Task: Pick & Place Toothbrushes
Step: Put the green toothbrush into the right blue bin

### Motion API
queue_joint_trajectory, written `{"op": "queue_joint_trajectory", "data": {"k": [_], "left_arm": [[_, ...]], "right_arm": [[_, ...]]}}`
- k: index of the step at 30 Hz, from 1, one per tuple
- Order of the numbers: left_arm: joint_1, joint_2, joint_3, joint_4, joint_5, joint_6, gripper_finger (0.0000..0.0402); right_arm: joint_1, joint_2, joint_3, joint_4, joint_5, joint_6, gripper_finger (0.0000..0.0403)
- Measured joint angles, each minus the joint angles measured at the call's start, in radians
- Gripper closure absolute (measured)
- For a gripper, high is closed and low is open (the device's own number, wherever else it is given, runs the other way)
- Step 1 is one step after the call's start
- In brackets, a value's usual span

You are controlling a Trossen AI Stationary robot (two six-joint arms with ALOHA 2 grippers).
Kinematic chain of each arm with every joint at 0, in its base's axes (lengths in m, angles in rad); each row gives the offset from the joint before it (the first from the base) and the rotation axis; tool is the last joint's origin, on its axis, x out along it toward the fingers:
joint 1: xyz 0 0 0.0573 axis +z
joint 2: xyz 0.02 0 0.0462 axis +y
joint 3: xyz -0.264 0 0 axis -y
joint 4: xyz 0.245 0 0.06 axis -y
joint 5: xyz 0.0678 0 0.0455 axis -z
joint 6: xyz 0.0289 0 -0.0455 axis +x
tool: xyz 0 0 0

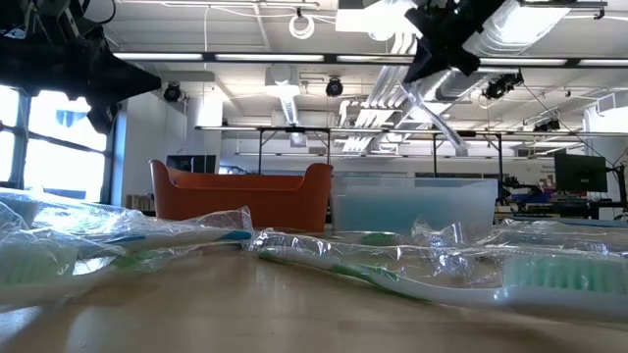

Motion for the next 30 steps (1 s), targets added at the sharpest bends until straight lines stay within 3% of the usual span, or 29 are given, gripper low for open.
{"op": "queue_joint_trajectory", "data": {"k": [11, 30], "left_arm": [[0.0, 0.0, 0.0, -0.005, 0.0, 0.001, 0.0392], [0.0, 0.0, 0.0, -0.004, 0.0, 0.001, 0.0392]], "right_arm": [[0.138, 0.0, 0.074, 0.075, 0.108, -0.039, 0.04], [0.282, 0.007, 0.074, 0.265, 0.11, -0.096, 0.04]]}}
